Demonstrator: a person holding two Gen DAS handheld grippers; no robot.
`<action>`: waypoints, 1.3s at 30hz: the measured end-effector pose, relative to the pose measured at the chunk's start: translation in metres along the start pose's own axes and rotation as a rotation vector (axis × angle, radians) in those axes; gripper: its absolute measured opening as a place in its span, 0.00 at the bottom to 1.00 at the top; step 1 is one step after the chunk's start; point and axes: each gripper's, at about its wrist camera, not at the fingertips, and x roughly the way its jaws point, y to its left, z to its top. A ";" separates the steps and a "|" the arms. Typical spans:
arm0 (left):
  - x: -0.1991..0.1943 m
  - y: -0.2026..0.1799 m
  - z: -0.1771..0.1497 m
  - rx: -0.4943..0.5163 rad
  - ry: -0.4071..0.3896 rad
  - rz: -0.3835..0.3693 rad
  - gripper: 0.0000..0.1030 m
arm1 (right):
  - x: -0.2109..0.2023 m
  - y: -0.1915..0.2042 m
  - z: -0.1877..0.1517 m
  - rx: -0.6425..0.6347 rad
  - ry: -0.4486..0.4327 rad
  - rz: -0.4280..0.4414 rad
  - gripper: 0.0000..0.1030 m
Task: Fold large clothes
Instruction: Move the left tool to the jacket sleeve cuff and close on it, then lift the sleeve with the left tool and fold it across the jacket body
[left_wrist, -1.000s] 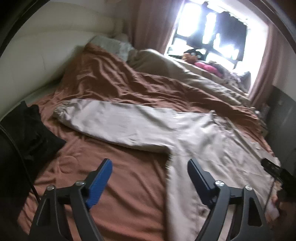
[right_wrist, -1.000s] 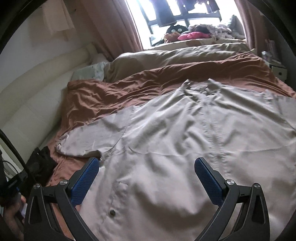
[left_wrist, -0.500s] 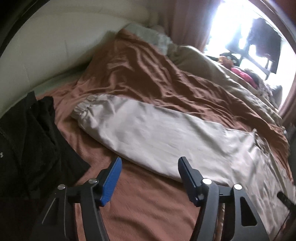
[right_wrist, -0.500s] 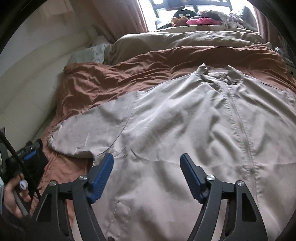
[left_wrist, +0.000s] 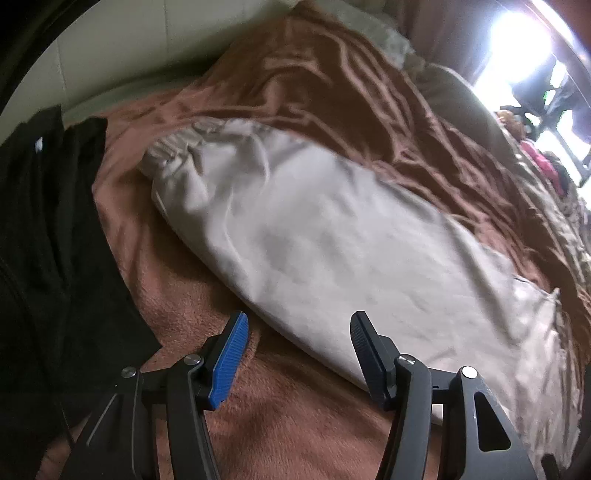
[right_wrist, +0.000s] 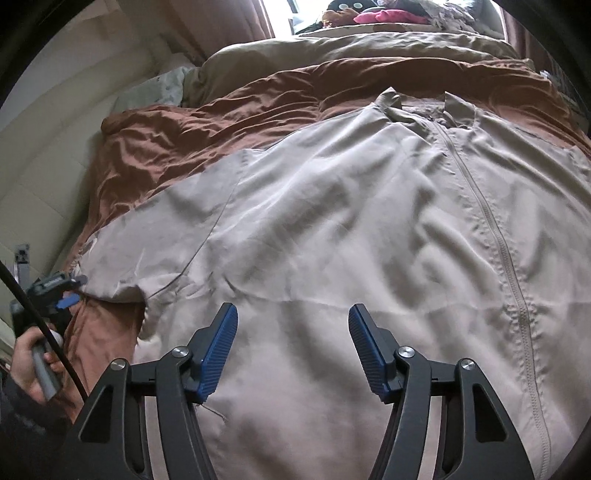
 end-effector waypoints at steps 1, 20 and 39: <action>0.006 0.001 0.000 -0.007 0.003 0.023 0.57 | 0.000 -0.001 0.000 0.010 0.001 0.012 0.50; -0.079 -0.044 0.037 0.082 -0.204 -0.191 0.02 | 0.085 0.043 0.017 0.032 0.198 0.395 0.18; -0.187 -0.165 0.019 0.328 -0.267 -0.520 0.02 | 0.037 0.002 0.028 0.106 0.149 0.373 0.18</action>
